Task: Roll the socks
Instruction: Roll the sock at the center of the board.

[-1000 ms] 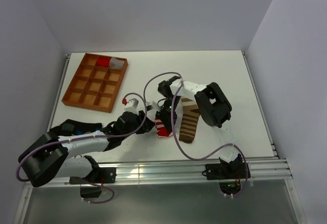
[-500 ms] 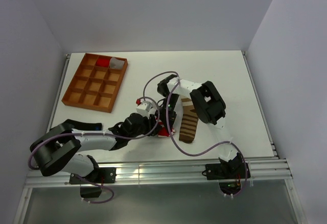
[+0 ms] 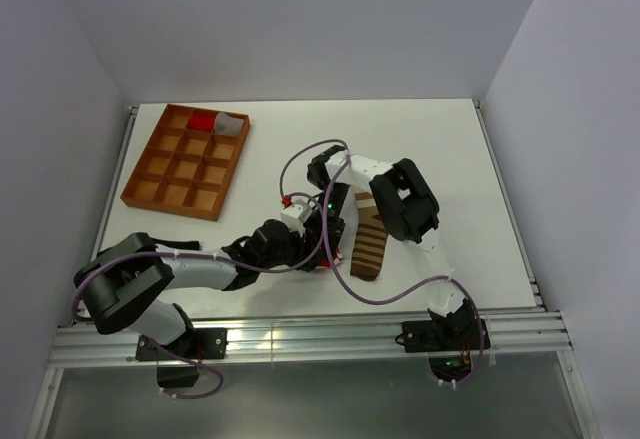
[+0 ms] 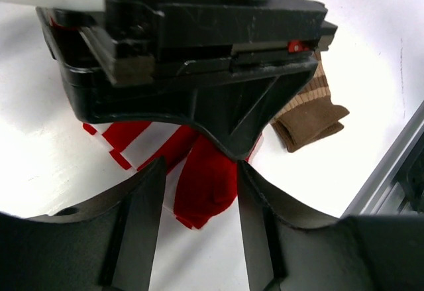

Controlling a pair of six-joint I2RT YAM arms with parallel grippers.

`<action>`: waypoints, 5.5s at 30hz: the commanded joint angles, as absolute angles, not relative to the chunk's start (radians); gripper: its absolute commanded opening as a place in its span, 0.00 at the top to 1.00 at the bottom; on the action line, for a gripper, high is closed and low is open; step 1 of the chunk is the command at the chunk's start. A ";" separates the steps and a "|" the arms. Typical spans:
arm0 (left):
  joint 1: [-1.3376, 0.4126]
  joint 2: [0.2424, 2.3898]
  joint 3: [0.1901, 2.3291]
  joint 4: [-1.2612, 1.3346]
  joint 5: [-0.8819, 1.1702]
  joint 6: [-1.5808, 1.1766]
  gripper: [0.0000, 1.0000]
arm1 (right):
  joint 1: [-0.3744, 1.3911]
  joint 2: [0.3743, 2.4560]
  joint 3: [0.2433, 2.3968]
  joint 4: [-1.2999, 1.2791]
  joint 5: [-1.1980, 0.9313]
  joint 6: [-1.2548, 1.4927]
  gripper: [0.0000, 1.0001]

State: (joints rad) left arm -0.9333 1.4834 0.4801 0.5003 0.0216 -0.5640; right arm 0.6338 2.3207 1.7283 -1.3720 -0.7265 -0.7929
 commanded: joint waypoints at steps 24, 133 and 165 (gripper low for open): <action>-0.946 1.626 0.537 0.451 0.097 -0.600 0.70 | 0.618 2.300 1.671 -1.226 -0.643 -0.756 0.78; -0.617 1.465 0.560 0.075 0.213 -1.149 0.65 | 0.716 1.769 1.123 -0.779 -0.623 -0.877 0.83; -0.937 1.391 0.597 0.422 -0.009 -0.551 0.57 | 0.538 2.281 1.608 -1.275 -0.698 -0.865 0.82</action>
State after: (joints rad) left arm -0.9329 1.3453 0.5377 0.3435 -0.1081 -0.6521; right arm 0.5461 2.2406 1.5887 -1.3071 -0.8108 -0.8597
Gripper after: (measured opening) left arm 0.437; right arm 0.222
